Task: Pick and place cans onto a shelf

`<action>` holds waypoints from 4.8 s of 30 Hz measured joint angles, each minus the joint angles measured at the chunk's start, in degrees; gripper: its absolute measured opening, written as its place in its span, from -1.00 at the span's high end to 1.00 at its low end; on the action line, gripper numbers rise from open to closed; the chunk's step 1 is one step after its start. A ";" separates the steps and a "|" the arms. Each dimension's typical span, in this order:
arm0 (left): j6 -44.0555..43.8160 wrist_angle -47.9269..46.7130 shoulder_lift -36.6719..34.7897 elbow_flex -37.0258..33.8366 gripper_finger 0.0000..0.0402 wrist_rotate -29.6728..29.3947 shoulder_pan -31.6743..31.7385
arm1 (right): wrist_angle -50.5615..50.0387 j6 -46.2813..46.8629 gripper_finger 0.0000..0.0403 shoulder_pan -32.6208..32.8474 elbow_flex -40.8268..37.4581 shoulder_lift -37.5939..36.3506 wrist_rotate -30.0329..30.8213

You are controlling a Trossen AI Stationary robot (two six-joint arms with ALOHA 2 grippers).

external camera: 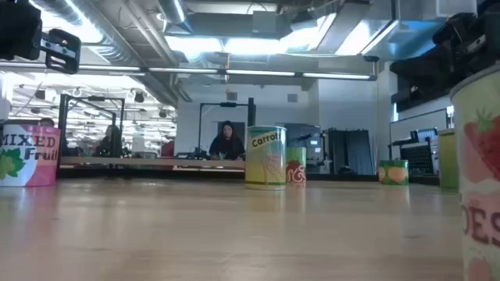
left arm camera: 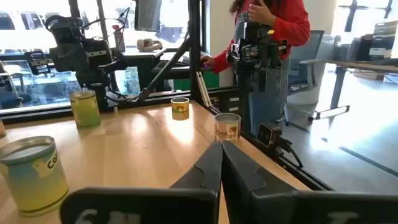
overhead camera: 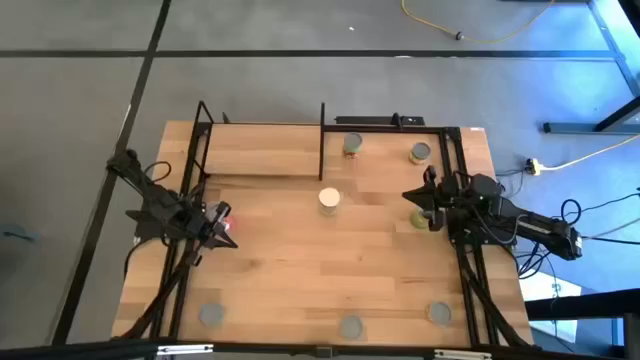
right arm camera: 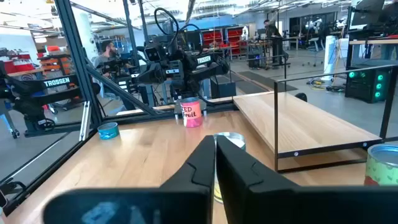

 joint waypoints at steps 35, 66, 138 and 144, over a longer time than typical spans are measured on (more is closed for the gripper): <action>0.00 0.00 0.01 0.00 1.00 -0.01 0.01 | 0.01 -0.01 0.91 -0.01 0.01 0.00 0.00; 0.24 0.00 0.00 -0.01 1.00 -0.08 0.00 | 0.02 -0.01 0.91 -0.01 -0.01 -0.01 0.00; -42.57 -50.85 44.99 65.00 0.90 -16.87 15.56 | -47.16 0.06 0.91 0.01 49.58 30.06 -7.58; -45.05 -51.82 45.12 65.00 0.69 -13.32 17.58 | -47.15 -0.05 0.91 0.01 49.58 30.06 -7.58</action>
